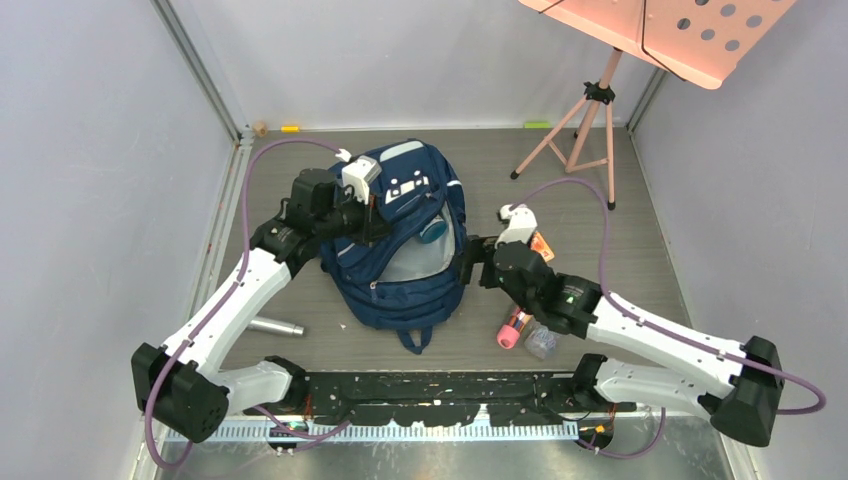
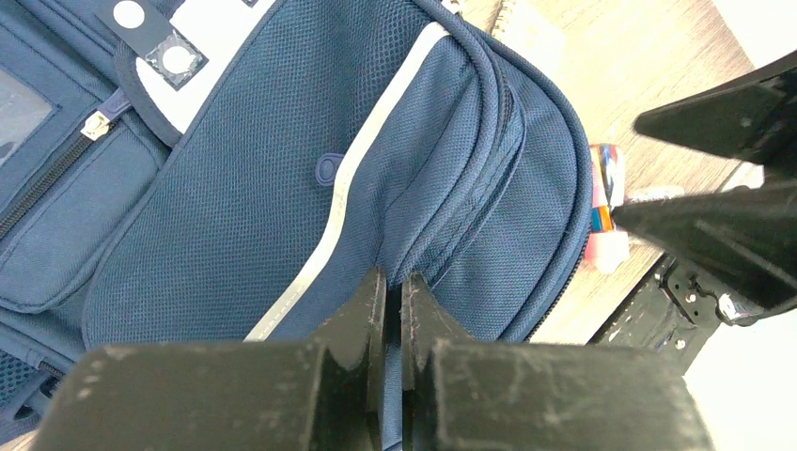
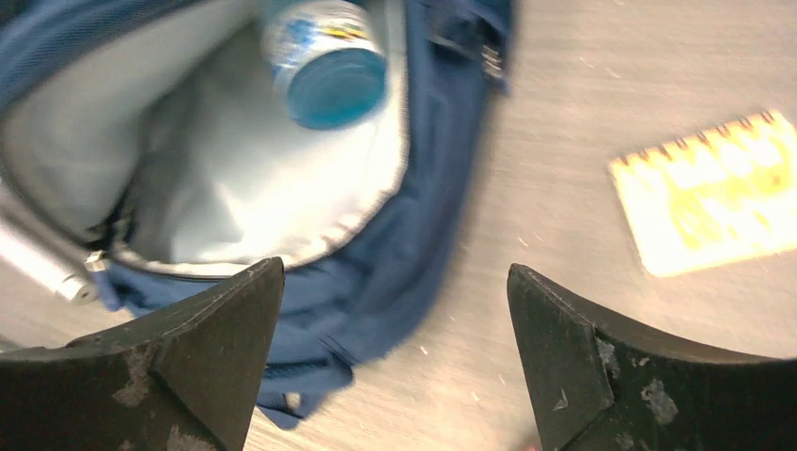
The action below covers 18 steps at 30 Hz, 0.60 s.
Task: Pack the student bag
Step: Pick up the stationery from the center of the board.
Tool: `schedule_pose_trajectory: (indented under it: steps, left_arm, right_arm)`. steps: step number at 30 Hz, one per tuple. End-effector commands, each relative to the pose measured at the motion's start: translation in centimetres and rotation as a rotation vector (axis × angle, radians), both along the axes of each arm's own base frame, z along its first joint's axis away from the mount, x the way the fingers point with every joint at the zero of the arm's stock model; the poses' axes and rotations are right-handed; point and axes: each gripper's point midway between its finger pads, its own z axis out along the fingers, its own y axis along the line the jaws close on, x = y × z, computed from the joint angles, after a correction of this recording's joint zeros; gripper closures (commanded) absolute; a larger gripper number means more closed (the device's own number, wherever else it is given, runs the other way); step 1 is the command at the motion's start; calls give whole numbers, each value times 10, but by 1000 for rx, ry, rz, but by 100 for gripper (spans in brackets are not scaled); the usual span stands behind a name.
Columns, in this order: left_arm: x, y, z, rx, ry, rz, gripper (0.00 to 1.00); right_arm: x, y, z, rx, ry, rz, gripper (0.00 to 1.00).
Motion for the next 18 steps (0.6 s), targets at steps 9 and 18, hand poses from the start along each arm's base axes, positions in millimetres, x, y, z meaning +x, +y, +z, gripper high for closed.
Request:
schedule_pose_trajectory:
  steps: [9,18]
  left_arm:
    - [7,4,33,-28,-92,37,100]
    - [8,5,31,-21,-88,39,100]
  right_arm:
    - [-54,-131,-91,-294,520,-514,9]
    - [-62,-117,-128,-214,612,-506,18]
